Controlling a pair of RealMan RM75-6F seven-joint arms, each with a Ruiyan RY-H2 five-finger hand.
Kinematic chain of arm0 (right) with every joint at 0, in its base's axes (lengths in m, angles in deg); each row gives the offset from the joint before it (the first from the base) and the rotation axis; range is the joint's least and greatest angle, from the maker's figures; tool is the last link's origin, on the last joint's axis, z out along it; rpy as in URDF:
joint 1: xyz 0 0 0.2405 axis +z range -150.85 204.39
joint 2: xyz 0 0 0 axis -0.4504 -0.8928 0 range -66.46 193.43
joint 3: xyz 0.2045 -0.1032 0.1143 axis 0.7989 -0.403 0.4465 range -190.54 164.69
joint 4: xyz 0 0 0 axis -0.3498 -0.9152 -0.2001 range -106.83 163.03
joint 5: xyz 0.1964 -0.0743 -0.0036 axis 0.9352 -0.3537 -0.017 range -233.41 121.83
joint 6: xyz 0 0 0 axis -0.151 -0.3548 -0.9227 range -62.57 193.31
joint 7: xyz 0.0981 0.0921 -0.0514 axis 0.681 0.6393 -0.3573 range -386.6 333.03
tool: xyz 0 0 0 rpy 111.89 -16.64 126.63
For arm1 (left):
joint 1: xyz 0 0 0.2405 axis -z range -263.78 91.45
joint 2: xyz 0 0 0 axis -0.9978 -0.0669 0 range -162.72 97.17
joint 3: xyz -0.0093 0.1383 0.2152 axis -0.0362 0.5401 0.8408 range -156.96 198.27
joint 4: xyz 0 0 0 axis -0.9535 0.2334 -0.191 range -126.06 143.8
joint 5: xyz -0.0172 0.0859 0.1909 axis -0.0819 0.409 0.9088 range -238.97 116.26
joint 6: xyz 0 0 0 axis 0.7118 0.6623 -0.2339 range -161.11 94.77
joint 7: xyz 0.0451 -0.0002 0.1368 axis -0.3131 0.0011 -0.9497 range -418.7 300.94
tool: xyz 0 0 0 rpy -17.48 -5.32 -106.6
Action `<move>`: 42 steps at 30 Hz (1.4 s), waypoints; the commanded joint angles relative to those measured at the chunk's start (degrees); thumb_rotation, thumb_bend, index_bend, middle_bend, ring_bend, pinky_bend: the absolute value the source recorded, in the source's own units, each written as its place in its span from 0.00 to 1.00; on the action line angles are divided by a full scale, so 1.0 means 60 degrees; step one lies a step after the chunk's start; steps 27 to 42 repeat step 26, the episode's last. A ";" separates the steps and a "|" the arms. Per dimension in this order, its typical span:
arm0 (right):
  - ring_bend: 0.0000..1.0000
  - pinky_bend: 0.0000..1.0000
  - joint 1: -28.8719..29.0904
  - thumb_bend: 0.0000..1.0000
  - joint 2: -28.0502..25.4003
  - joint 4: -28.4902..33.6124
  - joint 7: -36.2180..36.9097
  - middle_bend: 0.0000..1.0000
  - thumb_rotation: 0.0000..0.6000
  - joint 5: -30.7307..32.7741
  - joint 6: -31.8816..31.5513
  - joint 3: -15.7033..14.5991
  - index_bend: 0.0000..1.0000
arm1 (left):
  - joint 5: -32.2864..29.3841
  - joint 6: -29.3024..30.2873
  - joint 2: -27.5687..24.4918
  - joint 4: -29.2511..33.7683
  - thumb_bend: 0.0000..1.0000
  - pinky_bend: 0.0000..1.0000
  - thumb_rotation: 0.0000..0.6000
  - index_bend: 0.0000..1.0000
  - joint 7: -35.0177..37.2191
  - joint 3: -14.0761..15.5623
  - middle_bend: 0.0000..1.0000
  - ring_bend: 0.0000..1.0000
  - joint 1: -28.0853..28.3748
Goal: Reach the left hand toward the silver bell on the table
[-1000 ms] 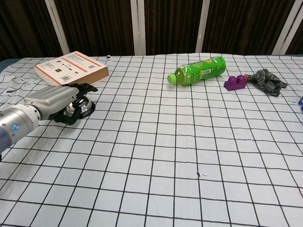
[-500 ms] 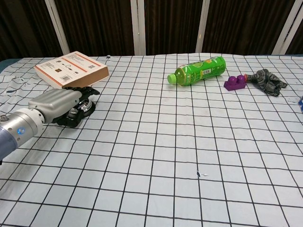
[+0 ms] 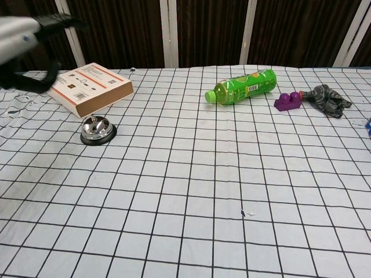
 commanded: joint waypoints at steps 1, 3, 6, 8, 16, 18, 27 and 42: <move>0.00 0.00 -0.0004 0.39 0.0007 0.0037 -0.0081 0.00 1.00 -0.0008 -0.0001 -0.0011 0.08 | 0.0583 0.1478 -0.2421 0.1966 0.92 0.00 1.00 0.00 -0.0857 0.1146 0.00 0.00 -0.1684; 0.00 0.00 0.0000 0.39 0.0036 0.0058 -0.0190 0.00 1.00 -0.0023 -0.0009 -0.0012 0.08 | 0.0700 0.1768 -0.2829 0.1909 0.92 0.00 1.00 0.00 -0.0610 0.1480 0.00 0.00 -0.2088; 0.00 0.00 0.0026 0.39 0.0082 0.0108 -0.0357 0.00 1.00 -0.0047 0.0047 -0.0038 0.08 | 0.0986 0.2197 -0.3135 0.1458 0.92 0.00 1.00 0.00 0.0021 0.1865 0.00 0.00 -0.2601; 0.00 0.00 0.0035 0.39 0.0100 0.0126 -0.0447 0.00 1.00 -0.0022 0.0063 -0.0028 0.08 | 0.1198 0.2450 -0.3156 0.1111 0.92 0.00 1.00 0.00 0.0511 0.2021 0.00 0.00 -0.2844; 0.00 0.00 0.0007 0.39 0.0136 0.0157 -0.0560 0.00 1.00 0.0060 0.0015 0.0009 0.08 | 0.1884 0.3732 -0.2770 -0.0609 0.92 0.00 1.00 0.00 0.3510 0.2402 0.00 0.00 -0.3840; 0.00 0.00 0.0021 0.39 0.0146 0.0163 -0.0586 0.00 1.00 0.0039 0.0035 -0.0001 0.08 | 0.1978 0.3789 -0.2788 -0.0810 0.92 0.00 1.00 0.00 0.3614 0.2359 0.00 0.00 -0.3857; 0.00 0.00 0.0097 0.39 0.0228 0.0228 -0.0839 0.00 1.00 -0.0010 0.0123 -0.0007 0.08 | 0.1947 0.3648 -0.2740 -0.1022 0.92 0.00 1.00 0.00 0.3631 0.2291 0.00 0.00 -0.3982; 0.00 0.00 0.0097 0.39 0.0228 0.0228 -0.0839 0.00 1.00 -0.0010 0.0123 -0.0007 0.08 | 0.1947 0.3648 -0.2740 -0.1022 0.92 0.00 1.00 0.00 0.3631 0.2291 0.00 0.00 -0.3982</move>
